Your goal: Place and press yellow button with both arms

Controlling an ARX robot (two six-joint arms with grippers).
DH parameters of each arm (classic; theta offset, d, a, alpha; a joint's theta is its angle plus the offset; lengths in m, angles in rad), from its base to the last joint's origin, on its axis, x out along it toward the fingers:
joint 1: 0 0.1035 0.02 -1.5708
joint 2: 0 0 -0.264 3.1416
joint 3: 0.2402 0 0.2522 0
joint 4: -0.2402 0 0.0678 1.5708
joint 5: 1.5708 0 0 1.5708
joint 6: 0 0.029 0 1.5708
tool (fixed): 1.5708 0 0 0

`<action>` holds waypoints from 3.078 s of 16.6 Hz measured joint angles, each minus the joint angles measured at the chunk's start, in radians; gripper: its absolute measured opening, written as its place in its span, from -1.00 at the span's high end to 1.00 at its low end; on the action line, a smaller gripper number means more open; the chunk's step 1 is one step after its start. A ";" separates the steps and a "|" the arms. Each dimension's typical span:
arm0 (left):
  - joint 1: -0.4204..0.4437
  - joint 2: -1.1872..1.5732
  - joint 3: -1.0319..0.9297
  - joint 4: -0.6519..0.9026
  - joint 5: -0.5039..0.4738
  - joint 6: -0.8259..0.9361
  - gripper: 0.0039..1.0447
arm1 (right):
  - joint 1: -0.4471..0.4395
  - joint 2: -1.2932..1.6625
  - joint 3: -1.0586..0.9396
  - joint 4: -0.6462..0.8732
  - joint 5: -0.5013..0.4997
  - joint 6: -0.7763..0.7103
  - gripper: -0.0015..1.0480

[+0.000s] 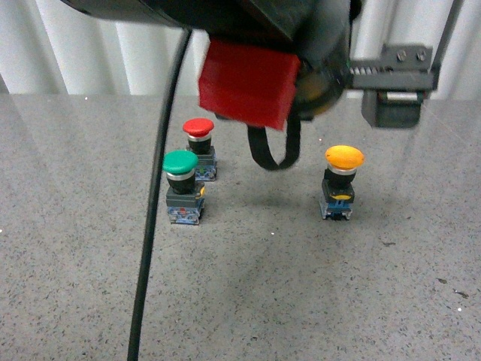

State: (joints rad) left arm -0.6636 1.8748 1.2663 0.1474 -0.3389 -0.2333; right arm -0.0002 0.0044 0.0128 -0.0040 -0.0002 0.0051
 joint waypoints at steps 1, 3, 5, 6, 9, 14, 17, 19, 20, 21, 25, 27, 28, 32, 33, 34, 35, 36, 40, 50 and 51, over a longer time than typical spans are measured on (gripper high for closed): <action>0.019 -0.058 -0.032 0.052 -0.026 0.053 -0.88 | 0.000 0.000 0.000 0.000 0.000 0.000 -0.87; 0.067 -0.207 -0.126 0.174 -0.095 0.192 -0.88 | 0.000 0.000 0.000 0.000 0.000 0.000 -0.87; 0.112 -0.373 -0.252 0.290 -0.146 0.351 -0.88 | 0.000 0.000 0.000 0.000 0.000 0.000 -0.87; 0.127 -0.458 -0.322 0.332 -0.158 0.435 -0.88 | 0.000 0.000 0.000 0.000 0.000 0.000 -0.87; 0.224 -0.800 -0.588 0.219 -0.080 0.380 -0.42 | 0.000 0.000 0.000 -0.001 0.000 0.000 -0.87; 0.418 -1.128 -0.941 0.273 0.101 0.251 0.66 | 0.000 0.000 0.000 0.000 0.000 0.000 -0.87; 0.492 -1.220 -1.044 0.279 0.158 0.237 0.97 | 0.000 0.000 0.000 0.000 0.000 0.000 -0.87; 0.525 -1.276 -1.089 0.274 0.197 0.237 0.97 | 0.000 0.000 0.000 0.000 0.000 0.000 -0.87; 0.589 -1.363 -1.150 0.241 0.262 0.237 0.97 | 0.000 0.000 0.000 0.000 0.000 0.000 -0.87; 0.667 -1.408 -1.173 0.220 0.324 0.237 0.97 | 0.000 0.000 0.000 0.000 0.000 0.000 -0.87; 0.661 -1.489 -1.209 0.172 0.339 0.236 0.97 | 0.000 0.000 0.000 0.000 0.000 0.000 -0.87; 0.663 -1.523 -1.217 0.151 0.339 0.236 0.97 | 0.000 0.000 0.000 0.000 0.000 0.000 -0.87; 0.663 -1.538 -1.219 0.141 0.338 0.236 0.97 | 0.000 0.000 0.000 0.000 0.000 0.000 -0.87; 0.663 -1.591 -1.252 0.125 0.339 0.236 0.97 | 0.000 0.000 0.000 0.000 0.000 0.000 -0.87; 0.663 -1.600 -1.252 0.123 0.339 0.236 0.97 | 0.000 0.000 0.000 0.000 0.000 0.000 -0.87; 0.663 -1.614 -1.252 0.117 0.339 0.237 0.97 | 0.000 0.000 0.000 0.000 0.000 0.000 -0.87; 0.663 -1.629 -1.252 0.100 0.339 0.237 0.97 | 0.000 0.000 0.000 0.000 0.000 0.000 -0.87; 0.663 -1.642 -1.252 0.087 0.339 0.237 0.97 | 0.000 0.000 0.000 0.000 0.000 0.000 -0.87; 0.663 -1.708 -1.252 0.018 0.339 0.236 0.97 | 0.000 0.000 0.000 0.000 0.000 0.000 -0.87; 0.663 -1.864 -1.252 -0.151 0.338 0.235 0.96 | 0.000 0.000 0.000 0.000 0.000 0.000 -0.87; 0.663 -1.864 -1.252 -0.151 0.338 0.236 0.76 | 0.000 0.000 0.000 0.000 0.000 0.000 -0.87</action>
State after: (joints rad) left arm -0.0002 0.0109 0.0147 -0.0040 -0.0006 0.0025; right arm -0.0002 0.0044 0.0128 -0.0044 -0.0006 0.0055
